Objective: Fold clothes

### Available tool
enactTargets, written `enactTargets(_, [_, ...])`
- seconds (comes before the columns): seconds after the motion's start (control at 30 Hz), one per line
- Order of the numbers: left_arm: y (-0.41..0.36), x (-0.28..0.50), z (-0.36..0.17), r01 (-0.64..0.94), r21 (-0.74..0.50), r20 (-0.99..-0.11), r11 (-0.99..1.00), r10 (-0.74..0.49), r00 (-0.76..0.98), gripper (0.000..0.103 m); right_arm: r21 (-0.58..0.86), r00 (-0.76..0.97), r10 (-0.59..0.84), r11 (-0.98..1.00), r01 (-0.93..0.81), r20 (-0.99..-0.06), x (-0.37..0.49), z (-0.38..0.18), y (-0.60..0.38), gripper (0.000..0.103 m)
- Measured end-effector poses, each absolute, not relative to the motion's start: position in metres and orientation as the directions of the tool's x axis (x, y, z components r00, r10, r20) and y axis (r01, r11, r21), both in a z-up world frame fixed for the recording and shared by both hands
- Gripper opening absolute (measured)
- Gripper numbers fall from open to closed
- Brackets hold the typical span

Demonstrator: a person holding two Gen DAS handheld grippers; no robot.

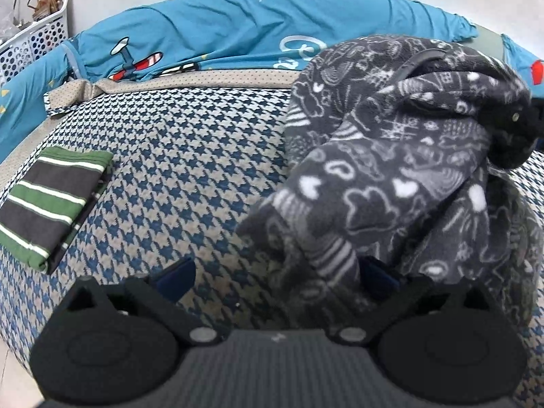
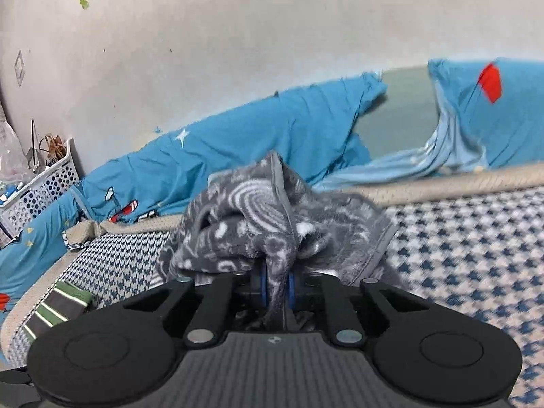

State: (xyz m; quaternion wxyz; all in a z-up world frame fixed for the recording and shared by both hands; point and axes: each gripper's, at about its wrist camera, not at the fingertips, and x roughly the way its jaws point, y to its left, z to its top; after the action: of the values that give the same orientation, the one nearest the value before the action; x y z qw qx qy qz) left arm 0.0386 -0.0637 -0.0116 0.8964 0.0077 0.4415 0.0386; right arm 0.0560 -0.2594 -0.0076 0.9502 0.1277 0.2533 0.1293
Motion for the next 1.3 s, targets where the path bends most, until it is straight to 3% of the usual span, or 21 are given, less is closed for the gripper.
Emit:
enactTargets(0.37, [-0.085,0.021,-0.002,0.084,-0.004,-0.769,0.996,-0.057,0.637,0.103,0.208,0.914,0.145,0.976,-0.068,-0.379,0.008,0.028,-0.303,0.010])
enactTargets(0.83, [-0.112,-0.018,0.010,0.340,-0.112,-0.726,0.934,-0.311,0.613,0.103,0.124,0.906,-0.033,0.988,0.094,-0.421,-0.039,0.036,-0.378,0.009])
enactTargets(1.3, [-0.110,-0.052,-0.017,0.301,-0.091,-0.785,0.949,-0.254,0.565,0.103,0.059,0.821,-0.142,0.976,0.208,-0.553,-0.087,0.006,-0.420,0.007])
